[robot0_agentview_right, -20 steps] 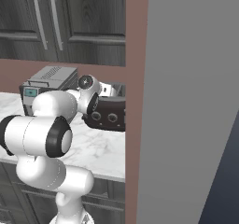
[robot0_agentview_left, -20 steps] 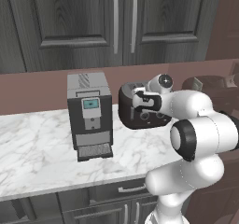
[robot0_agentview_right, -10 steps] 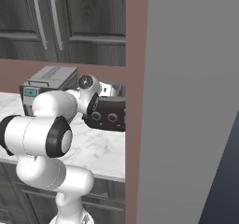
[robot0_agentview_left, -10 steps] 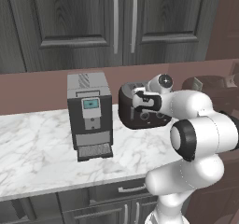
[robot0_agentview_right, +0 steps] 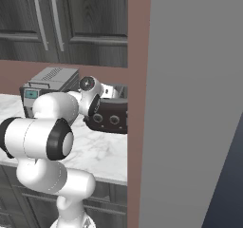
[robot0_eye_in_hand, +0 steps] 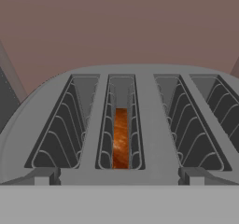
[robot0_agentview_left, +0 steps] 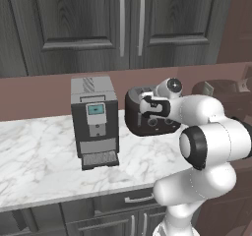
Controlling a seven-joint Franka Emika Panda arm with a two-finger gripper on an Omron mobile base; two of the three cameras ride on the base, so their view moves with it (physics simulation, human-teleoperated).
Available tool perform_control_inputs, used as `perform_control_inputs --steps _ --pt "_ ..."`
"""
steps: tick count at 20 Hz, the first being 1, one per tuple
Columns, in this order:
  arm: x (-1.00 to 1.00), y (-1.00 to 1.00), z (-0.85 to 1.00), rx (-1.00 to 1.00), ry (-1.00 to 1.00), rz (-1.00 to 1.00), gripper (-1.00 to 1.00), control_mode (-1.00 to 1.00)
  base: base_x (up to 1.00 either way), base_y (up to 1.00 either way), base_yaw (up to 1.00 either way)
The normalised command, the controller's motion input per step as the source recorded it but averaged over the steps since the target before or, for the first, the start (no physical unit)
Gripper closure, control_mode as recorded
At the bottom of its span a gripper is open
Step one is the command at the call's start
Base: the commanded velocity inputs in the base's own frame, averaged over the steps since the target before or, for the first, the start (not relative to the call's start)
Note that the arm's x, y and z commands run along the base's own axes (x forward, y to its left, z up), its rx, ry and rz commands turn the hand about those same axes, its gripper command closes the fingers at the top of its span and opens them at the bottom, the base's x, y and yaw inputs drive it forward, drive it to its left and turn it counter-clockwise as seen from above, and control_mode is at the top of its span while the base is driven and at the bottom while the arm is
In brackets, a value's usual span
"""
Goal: Start the toaster. Once the lever pops up, take the bread to the plate on the dining counter.
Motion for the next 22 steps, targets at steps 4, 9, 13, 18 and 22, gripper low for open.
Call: perform_control_inputs --steps 4,9,13,18,22 --pt "0.0 0.0 0.0 0.0 0.0 0.0 -1.0 -1.0 0.0 0.0 0.0" --pt "0.0 0.0 0.0 0.0 0.0 0.0 -1.0 -1.0 0.0 0.0 0.0" --pt "0.0 0.0 0.0 0.0 0.0 0.0 -1.0 -1.0 0.0 0.0 0.0" --pt "0.0 0.0 0.0 0.0 0.0 0.0 -1.0 -1.0 0.0 0.0 0.0" --pt "0.0 0.0 0.0 0.0 0.0 0.0 -1.0 -1.0 0.0 0.0 0.0"
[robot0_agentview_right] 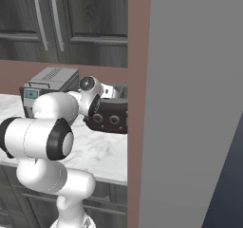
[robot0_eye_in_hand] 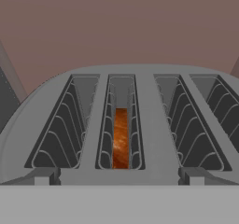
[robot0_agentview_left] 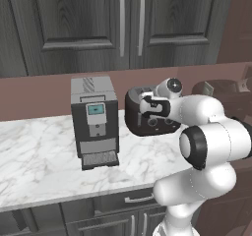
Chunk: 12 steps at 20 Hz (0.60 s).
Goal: Start the toaster. Once the lever pops up, take the bread to the plate on the dining counter.
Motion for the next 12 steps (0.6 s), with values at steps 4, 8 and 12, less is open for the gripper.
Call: perform_control_inputs --steps 4,8,12 --pt "0.0 0.0 0.0 0.0 0.0 0.0 -1.0 -1.0 0.0 0.0 0.0" --pt "0.0 0.0 0.0 0.0 0.0 0.0 -1.0 -1.0 0.0 0.0 0.0" --pt "0.0 0.0 0.0 0.0 0.0 0.0 -1.0 -1.0 0.0 0.0 0.0"
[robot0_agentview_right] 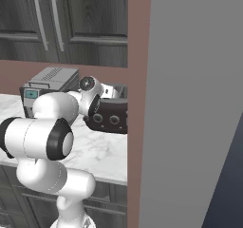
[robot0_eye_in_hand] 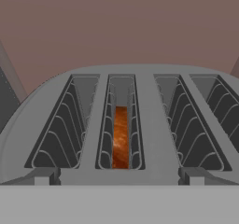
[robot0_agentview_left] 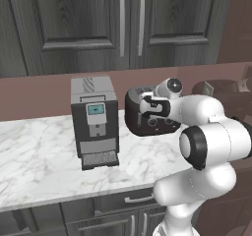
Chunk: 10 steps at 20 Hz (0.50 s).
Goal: Start the toaster. Once the lever pops up, take the bread to the plate on the dining counter.
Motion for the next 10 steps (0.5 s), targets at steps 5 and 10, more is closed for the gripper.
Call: perform_control_inputs --steps 5,10 --pt "0.0 0.0 0.0 0.0 0.0 0.0 -1.0 -1.0 0.0 0.0 0.0" --pt "0.0 0.0 0.0 0.0 0.0 0.0 -1.0 -1.0 0.0 0.0 0.0"
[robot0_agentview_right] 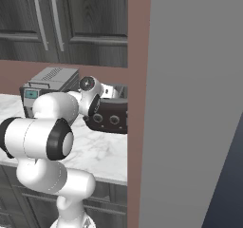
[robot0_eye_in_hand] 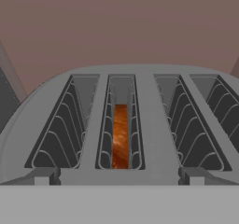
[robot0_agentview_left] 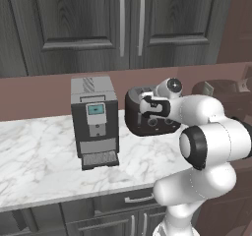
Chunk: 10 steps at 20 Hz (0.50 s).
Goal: Start the toaster. Once the lever pops up, take the bread to the plate on the dining counter.
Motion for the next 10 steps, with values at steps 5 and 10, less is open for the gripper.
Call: perform_control_inputs --steps 5,10 --pt "0.0 0.0 0.0 0.0 0.0 0.0 -1.0 -1.0 0.0 0.0 0.0" --pt "0.0 0.0 0.0 0.0 0.0 0.0 -1.0 -1.0 0.0 0.0 0.0"
